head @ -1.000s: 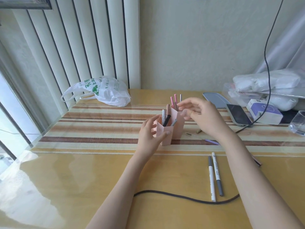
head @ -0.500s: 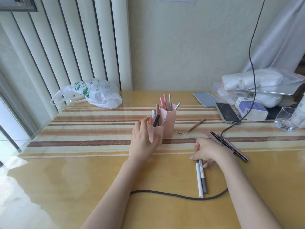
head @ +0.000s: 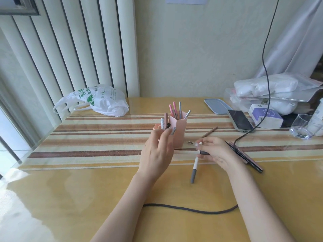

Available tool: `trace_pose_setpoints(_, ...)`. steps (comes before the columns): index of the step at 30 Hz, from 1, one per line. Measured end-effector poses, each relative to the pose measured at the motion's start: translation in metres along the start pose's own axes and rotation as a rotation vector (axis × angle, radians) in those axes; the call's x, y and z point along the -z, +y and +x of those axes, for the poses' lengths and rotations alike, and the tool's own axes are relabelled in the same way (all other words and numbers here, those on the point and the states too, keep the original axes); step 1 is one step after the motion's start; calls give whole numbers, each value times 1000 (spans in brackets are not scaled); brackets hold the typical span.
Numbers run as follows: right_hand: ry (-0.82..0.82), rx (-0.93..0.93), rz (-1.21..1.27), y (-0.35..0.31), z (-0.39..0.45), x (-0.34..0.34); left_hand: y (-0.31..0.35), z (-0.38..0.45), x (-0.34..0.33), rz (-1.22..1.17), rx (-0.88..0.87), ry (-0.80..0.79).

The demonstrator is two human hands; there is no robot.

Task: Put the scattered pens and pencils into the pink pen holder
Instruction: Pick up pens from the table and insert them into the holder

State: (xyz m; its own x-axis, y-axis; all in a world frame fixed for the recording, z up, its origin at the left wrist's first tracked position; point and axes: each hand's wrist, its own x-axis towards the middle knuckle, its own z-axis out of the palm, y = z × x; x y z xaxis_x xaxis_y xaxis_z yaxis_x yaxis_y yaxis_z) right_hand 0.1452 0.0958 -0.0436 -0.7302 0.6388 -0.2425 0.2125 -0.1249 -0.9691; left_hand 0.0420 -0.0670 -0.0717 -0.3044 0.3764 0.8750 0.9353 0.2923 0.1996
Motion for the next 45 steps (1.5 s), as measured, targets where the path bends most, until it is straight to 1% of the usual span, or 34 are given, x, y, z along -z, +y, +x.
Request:
trace_pose_setpoints(1,12,-2,76,2,2,-2,1,-1,0,-8,-25,-71)
trace_pose_setpoints(4,-16,-26,245,8,4,-9,3,-5,-4,-75,-67,-417)
trace_pose_setpoints(5,-38,-39,293,9,4,-11,3,-6,-5,-101,-72,-499)
trace_pose_setpoints(6,-55,-54,337,10,3,-14,2,-7,-7,-121,-75,-537)
trace_pose_setpoints(8,-79,-77,407,12,2,-17,2,-7,-8,-136,-50,-530)
trace_pose_setpoints(10,-92,-80,435,13,2,-18,2,-4,-5,-101,-17,-440)
trace_pose_setpoints(11,-93,-78,426,13,2,-18,1,-2,-4,-54,-15,-393)
trace_pose_setpoints(13,-89,-69,395,14,2,-18,-1,-1,-2,76,-43,-357)
trace_pose_setpoints(16,-79,-52,407,15,2,-19,0,-1,-3,231,-79,-367)
trace_pose_setpoints(19,-68,2,457,11,2,-15,3,0,-4,228,-71,-360)
trace_pose_setpoints(21,-49,51,514,10,1,-10,3,-1,-4,209,-59,-394)
trace_pose_setpoints(23,-7,91,628,11,2,-5,3,-2,-4,143,-3,-475)
trace_pose_setpoints(26,79,158,807,15,5,2,4,-4,-4,-38,150,-569)
trace_pose_setpoints(27,99,180,858,16,6,3,5,-4,-4,-157,236,-595)
trace_pose_setpoints(30,106,192,940,18,5,-1,14,-2,-4,-625,553,-675)
trace_pose_setpoints(31,95,179,948,19,4,-4,17,-1,-5,-712,616,-671)
trace_pose_setpoints(34,-3,167,856,22,1,-13,22,-1,-9,-854,698,-605)
trace_pose_setpoints(36,-84,181,674,24,-2,-18,20,-1,-10,-911,754,-527)
trace_pose_setpoints(38,-114,195,487,26,-4,-22,17,-1,-10,-925,792,-454)
trace_pose_setpoints(39,-118,198,433,27,-5,-22,16,-1,-10,-922,796,-434)
trace_pose_setpoints(45,-187,240,168,26,-8,-19,19,-4,-13,-900,739,-470)
